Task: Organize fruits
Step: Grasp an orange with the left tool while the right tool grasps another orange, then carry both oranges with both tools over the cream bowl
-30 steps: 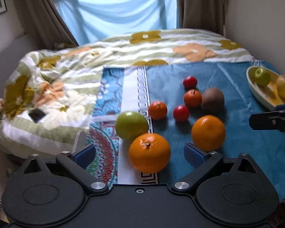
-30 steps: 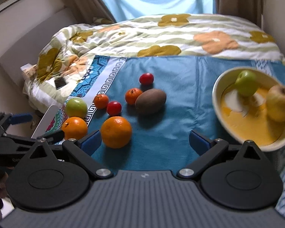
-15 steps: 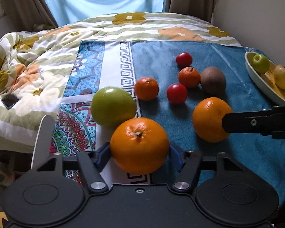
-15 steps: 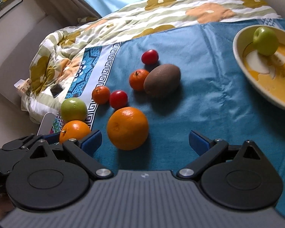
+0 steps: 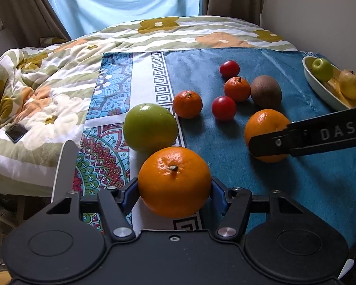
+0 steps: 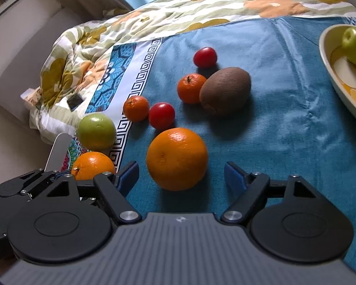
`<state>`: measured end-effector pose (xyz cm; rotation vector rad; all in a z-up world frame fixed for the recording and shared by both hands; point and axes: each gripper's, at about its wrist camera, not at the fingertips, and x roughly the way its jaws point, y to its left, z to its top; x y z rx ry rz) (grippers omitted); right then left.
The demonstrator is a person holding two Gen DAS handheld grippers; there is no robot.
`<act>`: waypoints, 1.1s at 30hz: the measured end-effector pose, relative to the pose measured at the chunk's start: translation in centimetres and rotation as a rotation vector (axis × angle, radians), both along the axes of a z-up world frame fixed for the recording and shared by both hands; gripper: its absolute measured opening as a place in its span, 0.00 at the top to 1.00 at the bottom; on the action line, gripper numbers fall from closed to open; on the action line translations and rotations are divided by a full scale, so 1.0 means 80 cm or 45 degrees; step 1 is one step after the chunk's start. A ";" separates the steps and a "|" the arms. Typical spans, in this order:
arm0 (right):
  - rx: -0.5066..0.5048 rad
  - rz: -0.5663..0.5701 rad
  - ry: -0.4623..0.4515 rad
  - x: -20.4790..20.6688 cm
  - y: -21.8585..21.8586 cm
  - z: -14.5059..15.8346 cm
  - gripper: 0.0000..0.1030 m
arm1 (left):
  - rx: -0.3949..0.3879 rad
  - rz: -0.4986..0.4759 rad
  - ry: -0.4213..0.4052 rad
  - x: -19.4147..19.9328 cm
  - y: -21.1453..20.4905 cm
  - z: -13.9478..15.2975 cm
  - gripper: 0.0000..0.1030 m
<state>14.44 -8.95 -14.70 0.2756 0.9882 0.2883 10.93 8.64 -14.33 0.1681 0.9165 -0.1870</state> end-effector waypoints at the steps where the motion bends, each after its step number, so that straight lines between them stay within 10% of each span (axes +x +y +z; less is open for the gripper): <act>1: -0.011 0.014 -0.007 0.001 0.003 0.000 0.14 | 0.000 0.004 0.000 -0.001 0.000 0.000 0.36; 33: -0.051 0.107 -0.192 -0.046 -0.048 0.073 0.30 | 0.024 0.087 -0.134 -0.051 -0.059 0.084 0.36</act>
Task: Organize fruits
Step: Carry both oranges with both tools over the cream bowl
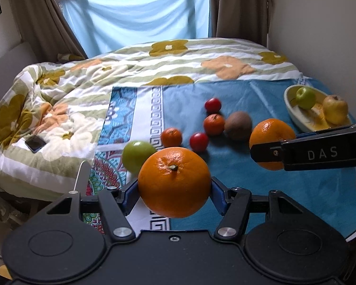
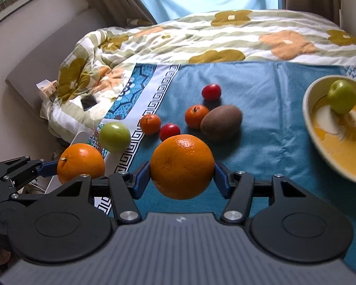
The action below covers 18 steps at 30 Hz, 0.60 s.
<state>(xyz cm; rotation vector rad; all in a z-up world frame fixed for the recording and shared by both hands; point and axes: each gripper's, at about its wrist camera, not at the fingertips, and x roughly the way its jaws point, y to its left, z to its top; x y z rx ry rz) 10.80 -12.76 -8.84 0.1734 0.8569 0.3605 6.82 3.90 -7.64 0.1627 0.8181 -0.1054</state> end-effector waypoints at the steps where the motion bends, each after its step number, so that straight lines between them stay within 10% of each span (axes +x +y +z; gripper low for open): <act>1: 0.003 -0.002 -0.008 -0.003 -0.007 0.006 0.30 | 0.001 -0.002 -0.007 -0.002 -0.005 0.005 0.36; 18: 0.019 -0.089 -0.101 -0.045 -0.150 0.071 0.30 | -0.035 -0.048 -0.102 -0.020 -0.136 0.065 0.36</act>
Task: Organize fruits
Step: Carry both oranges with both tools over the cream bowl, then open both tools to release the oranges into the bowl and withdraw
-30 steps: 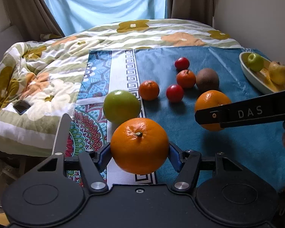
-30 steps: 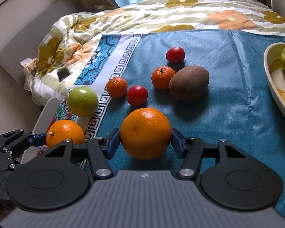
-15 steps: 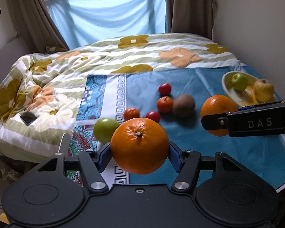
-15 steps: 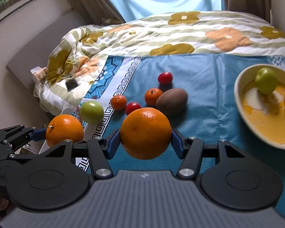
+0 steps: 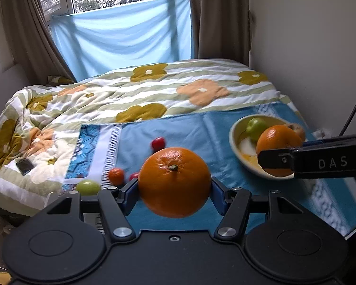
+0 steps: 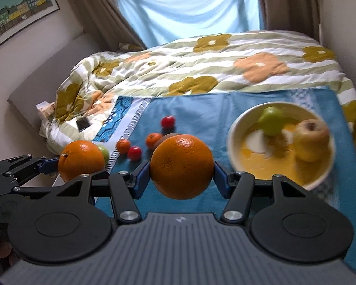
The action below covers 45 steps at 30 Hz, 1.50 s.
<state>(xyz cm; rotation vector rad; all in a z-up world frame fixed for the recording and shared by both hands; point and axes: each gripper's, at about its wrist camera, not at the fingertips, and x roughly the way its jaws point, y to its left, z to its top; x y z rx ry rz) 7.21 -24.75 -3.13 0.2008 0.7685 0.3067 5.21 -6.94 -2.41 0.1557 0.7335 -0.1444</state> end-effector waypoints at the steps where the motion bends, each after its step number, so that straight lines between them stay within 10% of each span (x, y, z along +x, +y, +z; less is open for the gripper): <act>1: -0.002 -0.011 -0.001 -0.001 -0.014 0.002 0.30 | -0.004 -0.006 -0.003 0.001 -0.011 0.001 0.36; 19: -0.062 -0.057 0.039 0.029 -0.182 -0.032 0.30 | -0.002 -0.076 0.023 0.058 -0.158 -0.040 0.36; 35: -0.041 -0.120 0.129 0.060 -0.216 -0.082 0.30 | 0.036 -0.178 0.169 0.122 -0.203 -0.120 0.35; 41: -0.013 -0.128 0.143 0.066 -0.221 -0.083 0.30 | 0.004 -0.134 0.087 0.119 -0.190 -0.100 0.04; 45: -0.028 -0.130 0.138 0.067 -0.221 -0.082 0.30 | -0.027 -0.088 0.084 0.117 -0.170 -0.086 0.03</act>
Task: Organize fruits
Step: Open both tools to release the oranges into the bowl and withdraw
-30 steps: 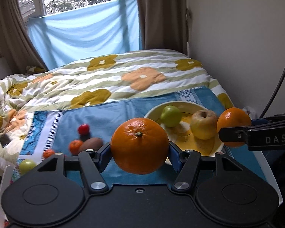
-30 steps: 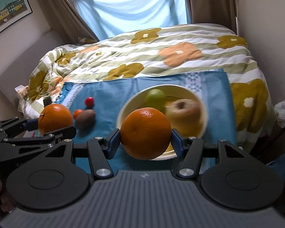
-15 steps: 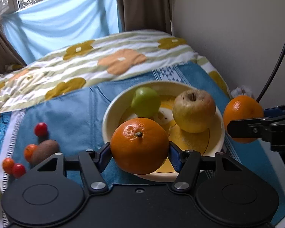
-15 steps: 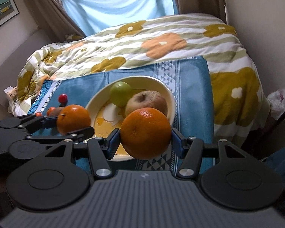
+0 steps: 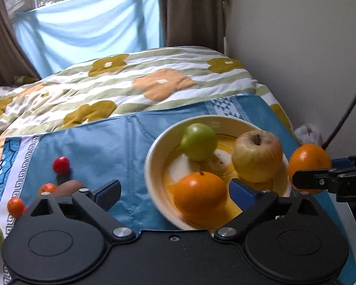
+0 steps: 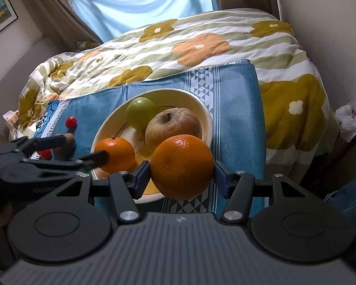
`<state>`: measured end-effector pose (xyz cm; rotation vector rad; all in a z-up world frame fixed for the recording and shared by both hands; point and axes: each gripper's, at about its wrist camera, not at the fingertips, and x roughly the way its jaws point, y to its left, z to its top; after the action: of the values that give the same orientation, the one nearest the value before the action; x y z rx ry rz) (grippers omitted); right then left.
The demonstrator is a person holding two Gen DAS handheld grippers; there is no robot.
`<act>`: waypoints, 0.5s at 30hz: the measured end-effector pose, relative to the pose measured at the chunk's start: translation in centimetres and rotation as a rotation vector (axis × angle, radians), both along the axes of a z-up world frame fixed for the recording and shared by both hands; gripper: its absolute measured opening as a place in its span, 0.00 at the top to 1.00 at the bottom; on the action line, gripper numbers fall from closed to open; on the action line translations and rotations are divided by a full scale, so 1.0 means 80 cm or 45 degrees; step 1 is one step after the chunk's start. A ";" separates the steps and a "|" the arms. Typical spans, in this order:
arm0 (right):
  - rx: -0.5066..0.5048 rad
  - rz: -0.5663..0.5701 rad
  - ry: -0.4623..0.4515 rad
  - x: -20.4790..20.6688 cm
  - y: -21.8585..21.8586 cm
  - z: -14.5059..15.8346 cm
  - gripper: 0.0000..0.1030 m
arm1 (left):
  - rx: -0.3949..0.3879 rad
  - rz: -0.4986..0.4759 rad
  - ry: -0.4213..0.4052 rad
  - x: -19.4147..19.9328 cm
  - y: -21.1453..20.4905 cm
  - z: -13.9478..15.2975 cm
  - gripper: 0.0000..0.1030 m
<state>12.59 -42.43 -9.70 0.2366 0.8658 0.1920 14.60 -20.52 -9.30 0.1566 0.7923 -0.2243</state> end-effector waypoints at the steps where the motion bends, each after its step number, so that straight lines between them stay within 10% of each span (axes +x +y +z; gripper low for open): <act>1: -0.001 0.000 0.001 0.000 0.001 0.000 0.30 | -0.002 0.011 0.001 -0.001 0.006 0.002 0.03; 15: -0.009 0.105 0.023 0.011 0.051 -0.011 0.30 | -0.036 0.108 0.006 -0.020 0.047 0.025 0.03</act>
<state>13.46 -38.36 -10.58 0.1967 0.8946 0.2641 12.98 -16.78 -7.32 0.0956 0.7980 -0.1559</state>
